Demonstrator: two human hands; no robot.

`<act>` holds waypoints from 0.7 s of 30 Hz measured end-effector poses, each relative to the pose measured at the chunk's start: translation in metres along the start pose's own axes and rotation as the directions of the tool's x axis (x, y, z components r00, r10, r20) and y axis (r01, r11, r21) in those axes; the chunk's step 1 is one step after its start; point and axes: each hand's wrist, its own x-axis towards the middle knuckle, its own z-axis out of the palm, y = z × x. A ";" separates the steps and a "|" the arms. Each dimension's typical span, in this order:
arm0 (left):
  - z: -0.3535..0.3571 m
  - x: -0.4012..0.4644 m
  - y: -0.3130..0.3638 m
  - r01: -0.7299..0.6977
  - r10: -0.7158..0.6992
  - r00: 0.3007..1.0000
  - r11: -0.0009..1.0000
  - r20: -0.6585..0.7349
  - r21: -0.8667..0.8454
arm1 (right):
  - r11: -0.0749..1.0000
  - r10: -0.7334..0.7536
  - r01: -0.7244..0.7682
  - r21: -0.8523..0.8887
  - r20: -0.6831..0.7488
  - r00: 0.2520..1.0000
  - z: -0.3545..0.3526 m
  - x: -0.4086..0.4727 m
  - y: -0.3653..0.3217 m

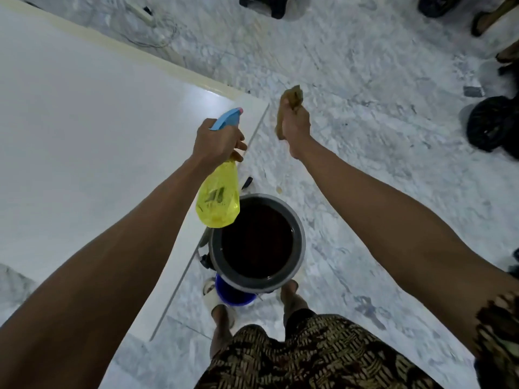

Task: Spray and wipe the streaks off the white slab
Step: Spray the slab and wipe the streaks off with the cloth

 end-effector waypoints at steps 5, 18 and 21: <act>-0.027 0.018 -0.006 -0.048 0.048 0.999 0.998 -0.016 0.036 | 0.697 -0.583 0.544 -0.466 0.072 0.809 0.043 0.060 0.014; -0.059 0.057 -0.065 -0.050 0.042 0.998 0.985 0.054 0.166 | 0.391 -0.318 0.333 -0.858 0.213 0.924 0.121 0.091 0.067; -0.056 0.062 -0.070 -0.048 0.036 0.997 0.982 0.069 0.182 | 0.373 -0.254 0.231 -0.899 0.140 0.957 0.130 0.103 0.077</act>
